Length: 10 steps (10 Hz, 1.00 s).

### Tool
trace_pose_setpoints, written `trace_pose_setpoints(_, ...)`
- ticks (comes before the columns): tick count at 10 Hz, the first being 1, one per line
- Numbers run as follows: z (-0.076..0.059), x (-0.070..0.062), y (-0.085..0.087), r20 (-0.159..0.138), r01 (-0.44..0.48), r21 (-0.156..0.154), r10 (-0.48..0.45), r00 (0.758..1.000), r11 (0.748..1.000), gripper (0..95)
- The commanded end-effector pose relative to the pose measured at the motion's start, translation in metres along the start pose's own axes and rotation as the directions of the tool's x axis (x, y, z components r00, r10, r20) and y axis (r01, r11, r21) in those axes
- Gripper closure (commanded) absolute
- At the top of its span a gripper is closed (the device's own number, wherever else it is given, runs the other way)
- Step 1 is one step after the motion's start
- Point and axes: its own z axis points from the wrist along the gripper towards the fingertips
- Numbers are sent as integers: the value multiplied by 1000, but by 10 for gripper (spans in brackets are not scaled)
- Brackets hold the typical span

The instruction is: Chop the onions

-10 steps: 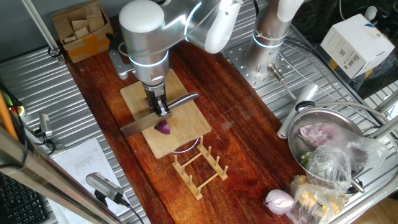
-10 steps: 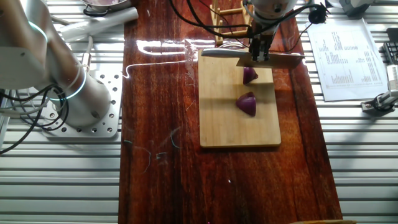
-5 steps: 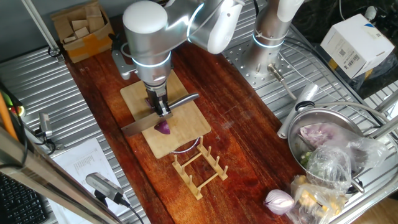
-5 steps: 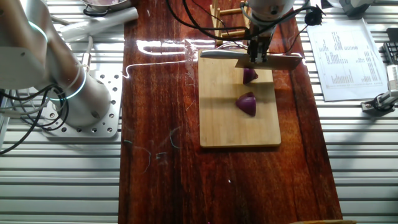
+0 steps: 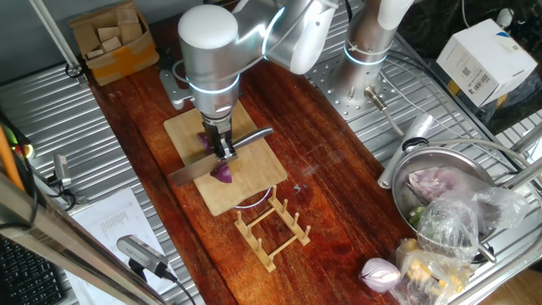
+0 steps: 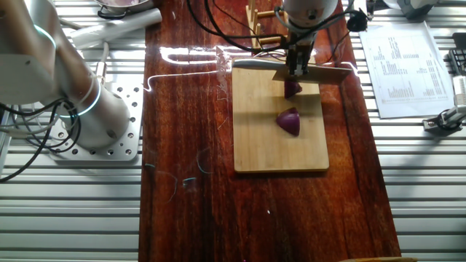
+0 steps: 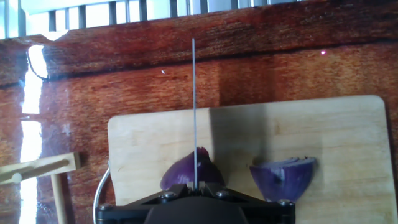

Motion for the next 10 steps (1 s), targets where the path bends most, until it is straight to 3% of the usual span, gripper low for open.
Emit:
trace_pose_setpoints(1,0,-1,0,0,3,-3,-3,1000,1000,950)
trace_pose_setpoints(6,0,1,-1,0,25,-7,-25,1000,1000,950)
trace_pose_setpoints(10,-8,2,-8,2,28,-12,-28,1000,1000,950)
